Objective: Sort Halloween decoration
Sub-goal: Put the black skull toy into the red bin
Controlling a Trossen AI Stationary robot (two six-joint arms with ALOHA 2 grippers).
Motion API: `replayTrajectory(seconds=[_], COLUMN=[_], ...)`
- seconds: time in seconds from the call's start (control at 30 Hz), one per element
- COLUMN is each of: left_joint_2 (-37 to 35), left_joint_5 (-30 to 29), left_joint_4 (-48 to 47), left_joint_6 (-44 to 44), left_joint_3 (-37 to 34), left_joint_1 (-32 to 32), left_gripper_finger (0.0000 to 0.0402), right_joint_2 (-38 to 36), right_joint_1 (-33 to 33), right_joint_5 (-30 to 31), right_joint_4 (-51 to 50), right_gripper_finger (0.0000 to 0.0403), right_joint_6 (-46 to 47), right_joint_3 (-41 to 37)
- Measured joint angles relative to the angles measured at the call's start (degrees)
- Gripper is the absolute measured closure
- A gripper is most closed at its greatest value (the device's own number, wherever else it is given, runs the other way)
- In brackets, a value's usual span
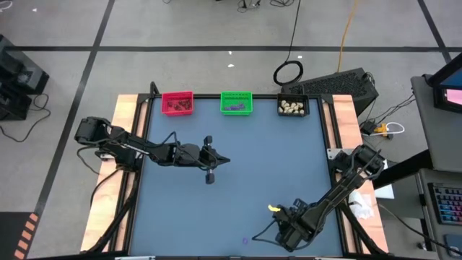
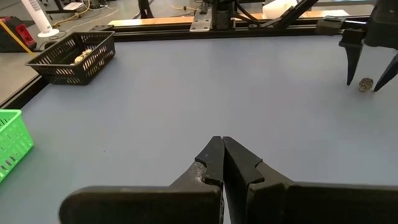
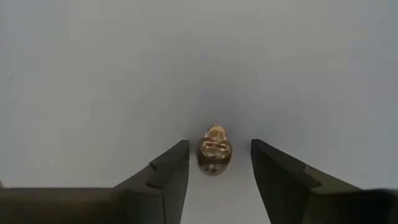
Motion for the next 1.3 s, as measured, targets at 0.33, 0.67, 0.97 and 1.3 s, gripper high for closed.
replayTrajectory(seconds=[0.33, 0.67, 0.97, 1.3], left_joint_2=[0.0, -7.3, -19.1, -34.3], left_joint_5=[0.0, 0.0, -0.7, -6.5], left_joint_4=[-0.5, -2.0, 4.7, 11.0], left_joint_6=[-0.7, -4.6, -7.2, -5.2], left_joint_3=[0.0, -3.8, -15.6, -27.9], left_joint_1=[0.0, 0.2, 0.4, 0.4], left_gripper_finger=[0.0402, 0.0402, 0.0402, 0.0402], right_joint_2=[0.4, -2.2, -3.0, -3.0], right_joint_1=[-0.1, -1.4, -9.4, -25.7], right_joint_5=[-0.1, -0.1, 4.2, 12.7], right_joint_4=[-0.4, -0.2, 3.0, 22.4], right_gripper_finger=[0.034, 0.036, 0.0357, 0.0357], right_joint_6=[-3.3, -8.2, -20.9, -46.4], right_joint_3=[0.0, 0.0, 0.0, 0.0])
